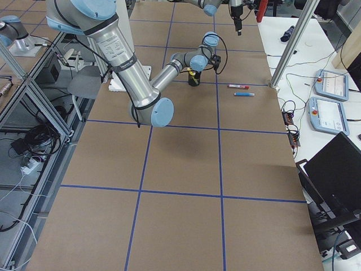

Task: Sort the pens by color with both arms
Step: 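Move the right gripper over the cup while the left arm withdraws, then lower the right gripper into the cup and close on the green highlighter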

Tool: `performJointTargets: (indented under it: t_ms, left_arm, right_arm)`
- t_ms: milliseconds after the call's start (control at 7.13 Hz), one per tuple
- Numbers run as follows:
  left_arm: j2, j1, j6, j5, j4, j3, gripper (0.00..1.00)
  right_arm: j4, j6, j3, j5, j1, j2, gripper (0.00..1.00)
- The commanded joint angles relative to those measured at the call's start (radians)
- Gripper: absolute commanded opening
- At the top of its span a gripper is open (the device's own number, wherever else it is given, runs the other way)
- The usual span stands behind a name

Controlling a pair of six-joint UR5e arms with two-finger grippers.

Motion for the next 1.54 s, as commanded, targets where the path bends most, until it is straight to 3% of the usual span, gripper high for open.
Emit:
performJointTargets:
  t_ms: [0, 561, 1122, 1403]
  left_arm:
    - [0.0, 0.001, 0.0, 0.001, 0.001, 0.0, 1.0]
    - [0.001, 0.001, 0.0, 0.001, 0.001, 0.0, 1.0]
    - [0.001, 0.001, 0.002, 0.004, 0.0, 0.0, 1.0]
    - [0.001, 0.001, 0.002, 0.004, 0.0, 0.001, 1.0]
  right_arm:
    - [0.001, 0.013, -0.001, -0.007, -0.011, 0.001, 0.91]
    - [0.001, 0.018, -0.001, -0.021, -0.035, 0.0, 0.61]
    - [0.003, 0.016, -0.004, -0.023, -0.039, 0.006, 0.39]
    - [0.05, 0.018, -0.043, -0.029, -0.047, 0.009, 0.38]
